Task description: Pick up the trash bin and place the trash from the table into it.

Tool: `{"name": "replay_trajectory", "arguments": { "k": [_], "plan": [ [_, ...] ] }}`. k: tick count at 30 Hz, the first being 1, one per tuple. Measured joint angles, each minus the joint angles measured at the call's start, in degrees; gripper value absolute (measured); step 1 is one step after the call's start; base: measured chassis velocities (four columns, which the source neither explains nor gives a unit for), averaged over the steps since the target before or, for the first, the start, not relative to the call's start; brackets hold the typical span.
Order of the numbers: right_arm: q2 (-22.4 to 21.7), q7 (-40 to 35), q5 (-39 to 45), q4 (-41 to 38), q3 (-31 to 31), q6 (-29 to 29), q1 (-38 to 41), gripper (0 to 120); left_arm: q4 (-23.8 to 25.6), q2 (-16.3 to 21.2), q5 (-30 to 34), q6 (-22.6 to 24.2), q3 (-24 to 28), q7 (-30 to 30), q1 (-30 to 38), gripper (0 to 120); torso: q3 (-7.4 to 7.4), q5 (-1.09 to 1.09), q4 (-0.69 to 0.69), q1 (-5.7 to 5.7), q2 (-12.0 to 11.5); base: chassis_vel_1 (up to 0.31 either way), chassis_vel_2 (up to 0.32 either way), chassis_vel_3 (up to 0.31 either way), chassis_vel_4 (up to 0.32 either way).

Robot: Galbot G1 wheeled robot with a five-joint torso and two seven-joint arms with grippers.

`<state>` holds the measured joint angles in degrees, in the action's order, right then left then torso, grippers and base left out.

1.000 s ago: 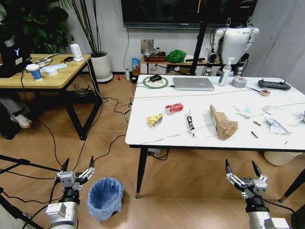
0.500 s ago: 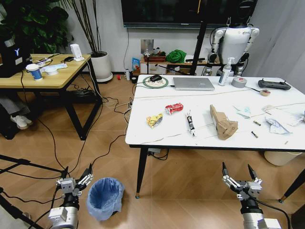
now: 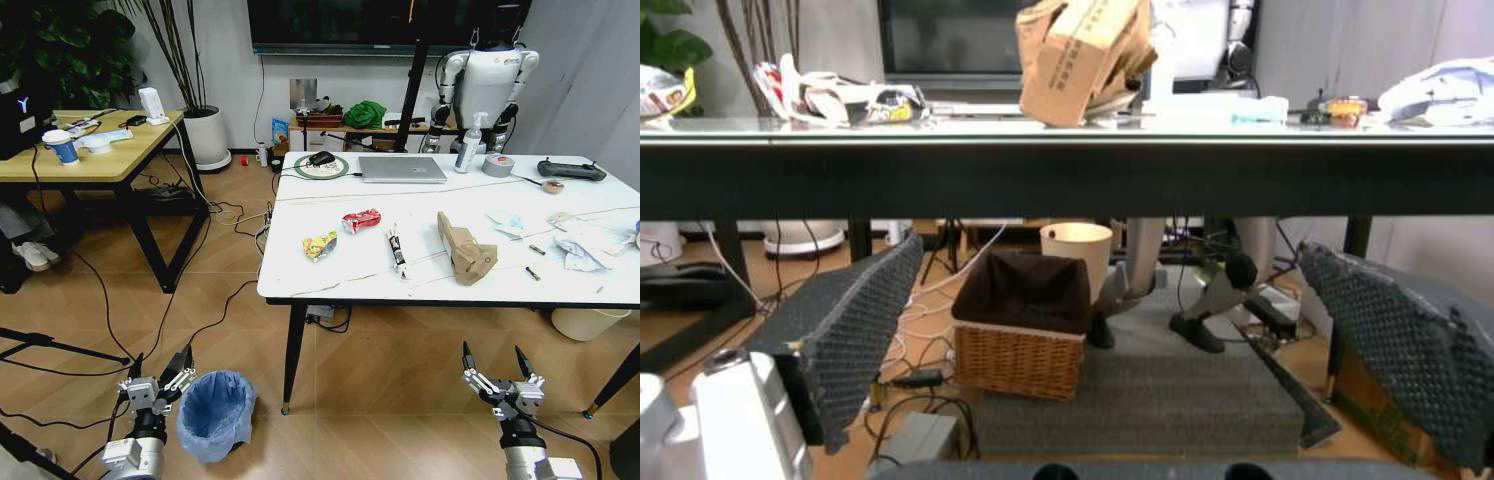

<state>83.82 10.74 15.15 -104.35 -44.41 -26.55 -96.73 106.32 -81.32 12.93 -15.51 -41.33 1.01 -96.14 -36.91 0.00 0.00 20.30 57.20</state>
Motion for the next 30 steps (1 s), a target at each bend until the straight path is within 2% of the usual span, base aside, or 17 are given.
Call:
{"name": "replay_trajectory", "arguments": {
  "k": [7,11,17,30],
  "plan": [
    [-0.2,0.0,0.2,0.0,-0.1,-0.1,-0.1,100,0.4,-0.1,-0.4,0.2,0.0,0.0,-0.1,100,1.33,0.00,0.00,-1.04,-2.4,0.000,0.000,0.000,0.000],
    [-0.2,0.1,0.2,0.0,-0.1,-0.2,-0.1,100,0.5,-0.1,-0.5,0.2,0.0,0.1,0.0,100,1.67,0.00,0.00,-1.31,-3.0,0.000,0.000,0.000,0.000],
    [-0.3,0.1,0.3,0.0,-0.2,-0.3,-0.2,100,-0.2,-0.2,-0.3,-1.6,0.1,0.1,0.3,100,2.82,0.00,0.00,-2.11,-4.9,0.000,0.000,0.000,0.000],
    [-0.1,0.2,0.2,-0.5,-0.2,-0.4,-0.5,100,-1.0,-0.4,0.8,-3.4,0.0,-0.4,0.3,100,3.09,0.00,0.00,-2.24,-5.3,0.000,0.000,0.000,0.000]
  ]
}}
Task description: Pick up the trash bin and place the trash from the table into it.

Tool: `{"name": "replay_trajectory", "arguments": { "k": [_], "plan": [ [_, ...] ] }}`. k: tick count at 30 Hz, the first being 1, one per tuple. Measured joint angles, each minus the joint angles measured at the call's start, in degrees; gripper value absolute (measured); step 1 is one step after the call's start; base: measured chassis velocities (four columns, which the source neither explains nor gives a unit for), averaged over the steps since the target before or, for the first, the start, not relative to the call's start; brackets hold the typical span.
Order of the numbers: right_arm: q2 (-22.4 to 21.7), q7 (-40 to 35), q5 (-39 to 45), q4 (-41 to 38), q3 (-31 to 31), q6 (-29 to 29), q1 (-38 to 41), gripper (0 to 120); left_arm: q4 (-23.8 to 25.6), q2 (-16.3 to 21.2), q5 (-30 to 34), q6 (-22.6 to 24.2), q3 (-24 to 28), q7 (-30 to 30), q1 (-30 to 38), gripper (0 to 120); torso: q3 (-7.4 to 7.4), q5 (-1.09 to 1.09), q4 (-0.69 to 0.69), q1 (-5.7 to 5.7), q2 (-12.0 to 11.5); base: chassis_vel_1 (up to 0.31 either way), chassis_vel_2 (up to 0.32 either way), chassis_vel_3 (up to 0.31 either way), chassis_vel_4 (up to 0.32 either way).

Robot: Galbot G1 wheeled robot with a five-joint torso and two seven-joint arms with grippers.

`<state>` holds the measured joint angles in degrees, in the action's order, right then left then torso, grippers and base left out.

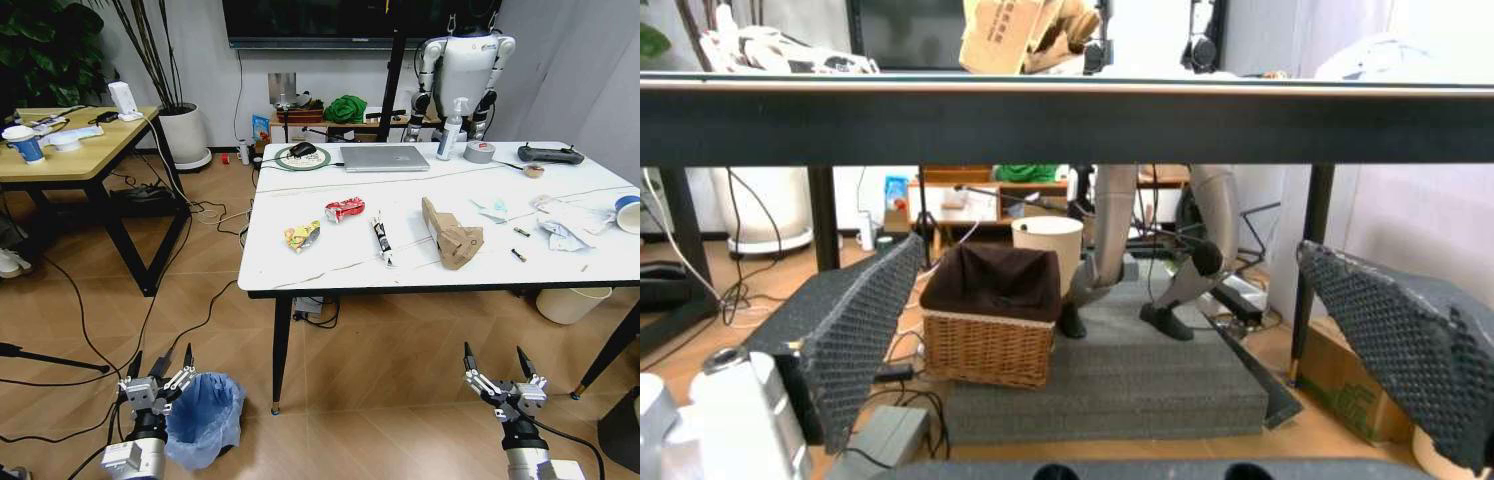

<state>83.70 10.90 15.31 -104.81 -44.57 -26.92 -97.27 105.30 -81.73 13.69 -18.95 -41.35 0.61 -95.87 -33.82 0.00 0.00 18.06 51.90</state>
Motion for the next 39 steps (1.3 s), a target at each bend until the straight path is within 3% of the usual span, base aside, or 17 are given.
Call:
{"name": "replay_trajectory", "arguments": {
  "k": [25,39],
  "plan": [
    [-0.2,0.1,0.2,-0.1,-0.2,-0.2,-0.1,100,0.5,-0.4,0.7,0.2,0.3,0.1,0.1,100,2.88,0.01,0.02,-2.12,-5.0,-0.035,-0.036,-0.033,-0.035],
    [-0.4,0.0,0.3,0.2,0.1,-0.1,0.4,100,-0.1,-0.8,-0.1,-1.9,0.2,-0.1,0.3,100,3.02,0.00,-0.01,-2.20,-5.2,-0.014,-0.019,-0.017,-0.023]
  ]
}}
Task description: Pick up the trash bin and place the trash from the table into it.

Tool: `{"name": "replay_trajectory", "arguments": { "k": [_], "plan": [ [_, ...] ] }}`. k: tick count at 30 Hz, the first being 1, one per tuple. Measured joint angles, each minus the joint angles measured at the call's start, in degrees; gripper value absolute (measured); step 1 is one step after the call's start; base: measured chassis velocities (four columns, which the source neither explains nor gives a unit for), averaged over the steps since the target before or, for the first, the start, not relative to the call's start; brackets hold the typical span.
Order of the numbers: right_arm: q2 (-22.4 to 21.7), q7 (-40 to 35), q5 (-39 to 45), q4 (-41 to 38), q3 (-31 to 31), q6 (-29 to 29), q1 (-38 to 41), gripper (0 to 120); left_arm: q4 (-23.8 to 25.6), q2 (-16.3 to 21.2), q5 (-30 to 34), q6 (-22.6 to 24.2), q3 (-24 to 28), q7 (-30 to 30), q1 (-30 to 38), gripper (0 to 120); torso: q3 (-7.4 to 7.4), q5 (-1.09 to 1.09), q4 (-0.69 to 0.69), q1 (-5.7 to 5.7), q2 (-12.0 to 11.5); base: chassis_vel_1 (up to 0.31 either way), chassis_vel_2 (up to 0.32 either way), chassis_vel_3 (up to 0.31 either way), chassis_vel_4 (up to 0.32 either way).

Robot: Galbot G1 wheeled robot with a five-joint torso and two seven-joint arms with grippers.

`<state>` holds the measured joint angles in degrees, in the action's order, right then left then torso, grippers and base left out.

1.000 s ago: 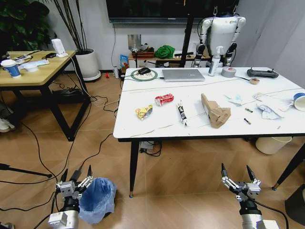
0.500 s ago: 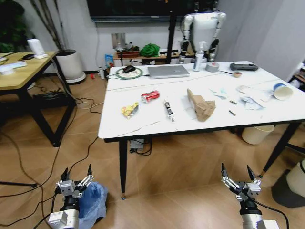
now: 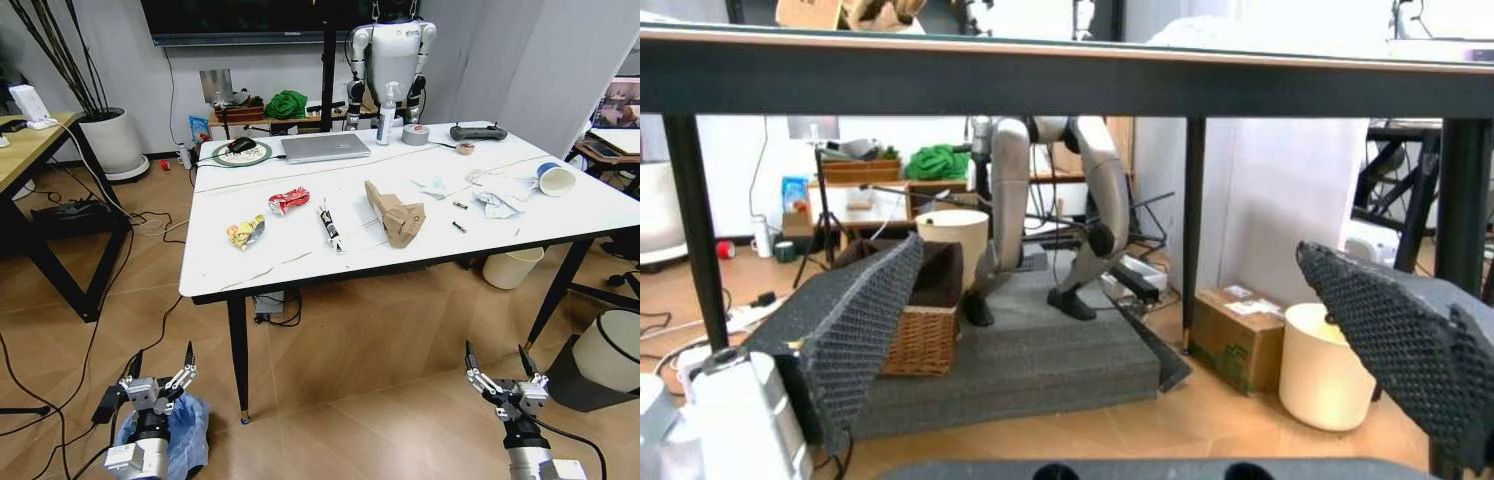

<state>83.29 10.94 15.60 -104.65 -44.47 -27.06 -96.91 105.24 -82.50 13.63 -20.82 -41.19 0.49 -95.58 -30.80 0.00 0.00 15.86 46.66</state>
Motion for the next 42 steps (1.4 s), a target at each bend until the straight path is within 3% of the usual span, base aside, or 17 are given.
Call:
{"name": "replay_trajectory", "arguments": {
  "k": [10,33,42],
  "plan": [
    [0.1,0.0,0.0,0.0,0.0,0.0,0.0,100,-0.2,-0.1,-0.2,-0.4,0.1,-0.1,0.0,100,0.22,0.01,0.00,-0.17,-0.4,0.000,0.000,0.000,0.000],
    [0.0,-0.1,0.4,0.0,-0.2,0.1,0.3,100,-1.2,-0.3,-0.7,-0.6,0.1,-1.2,-0.1,100,3.06,0.00,0.00,-2.26,-5.3,0.012,0.012,0.011,0.011],
    [0.2,-0.1,0.5,0.0,-0.2,0.1,0.3,100,-1.6,-0.3,-0.7,-0.7,0.0,-1.7,-0.2,100,3.26,0.00,0.00,-2.32,-5.6,0.021,0.022,0.019,0.020]
  ]
}}
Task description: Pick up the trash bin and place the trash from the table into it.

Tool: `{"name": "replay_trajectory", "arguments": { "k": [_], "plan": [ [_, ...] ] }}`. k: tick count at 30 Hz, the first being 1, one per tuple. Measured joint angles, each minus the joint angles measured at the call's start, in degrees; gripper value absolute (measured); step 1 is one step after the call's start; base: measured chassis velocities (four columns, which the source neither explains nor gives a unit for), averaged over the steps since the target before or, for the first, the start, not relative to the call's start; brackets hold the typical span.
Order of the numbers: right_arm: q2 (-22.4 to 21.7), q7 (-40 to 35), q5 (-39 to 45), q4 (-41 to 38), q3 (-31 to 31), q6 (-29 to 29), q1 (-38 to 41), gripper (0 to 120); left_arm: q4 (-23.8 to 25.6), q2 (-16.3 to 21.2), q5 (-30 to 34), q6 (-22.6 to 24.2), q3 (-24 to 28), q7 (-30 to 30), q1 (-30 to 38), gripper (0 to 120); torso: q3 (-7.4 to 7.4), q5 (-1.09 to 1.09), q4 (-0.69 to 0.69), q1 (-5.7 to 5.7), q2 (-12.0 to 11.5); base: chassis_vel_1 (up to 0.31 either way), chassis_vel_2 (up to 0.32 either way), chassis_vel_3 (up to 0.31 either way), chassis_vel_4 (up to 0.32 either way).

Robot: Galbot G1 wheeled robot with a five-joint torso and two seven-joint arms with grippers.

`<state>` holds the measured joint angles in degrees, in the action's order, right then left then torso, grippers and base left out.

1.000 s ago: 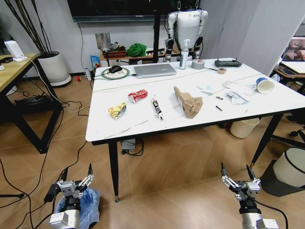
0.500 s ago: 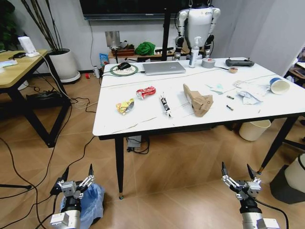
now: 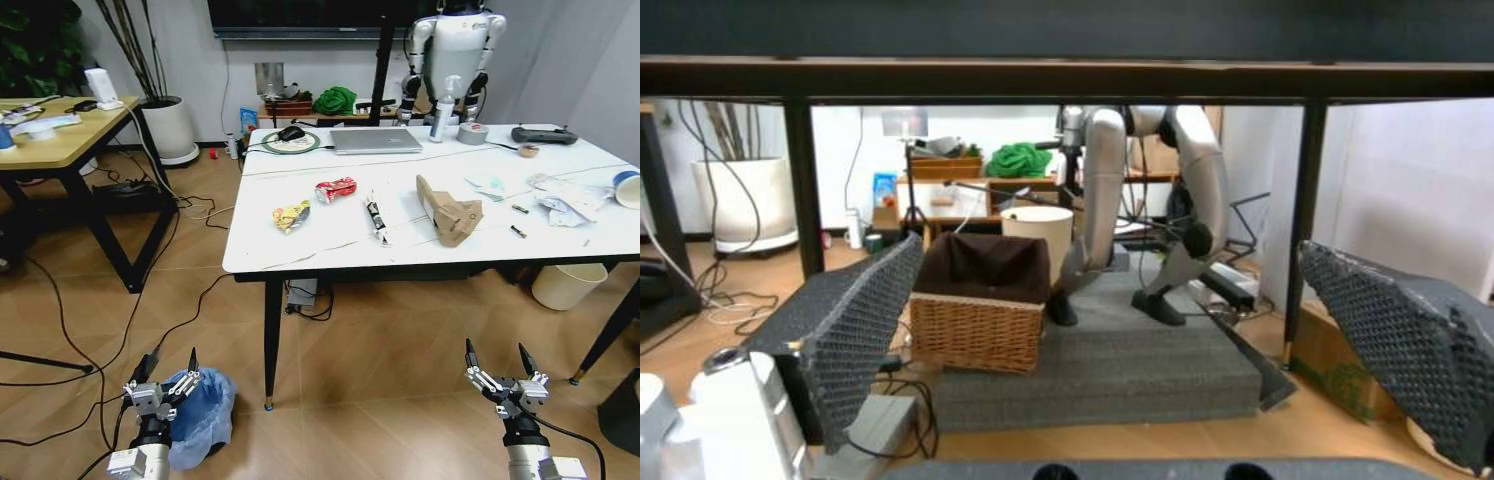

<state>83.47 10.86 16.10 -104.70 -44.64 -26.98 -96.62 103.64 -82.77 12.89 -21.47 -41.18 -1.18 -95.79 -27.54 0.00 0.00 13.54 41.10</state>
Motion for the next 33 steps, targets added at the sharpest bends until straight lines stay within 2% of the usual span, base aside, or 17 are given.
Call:
{"name": "replay_trajectory", "arguments": {
  "k": [13,33],
  "plan": [
    [0.2,0.0,-0.1,-0.2,0.0,0.0,-0.2,100,-0.3,0.1,0.6,-0.4,0.0,-0.2,-0.1,100,0.50,0.00,0.00,-0.35,-0.8,0.000,0.000,0.000,0.000],
    [0.3,0.0,-0.1,-0.4,-0.1,-0.2,-0.5,100,-0.6,-0.1,1.7,-1.1,0.0,0.0,-0.5,100,0.53,0.00,0.00,-0.36,-0.9,0.000,0.000,0.000,0.000]
  ]
}}
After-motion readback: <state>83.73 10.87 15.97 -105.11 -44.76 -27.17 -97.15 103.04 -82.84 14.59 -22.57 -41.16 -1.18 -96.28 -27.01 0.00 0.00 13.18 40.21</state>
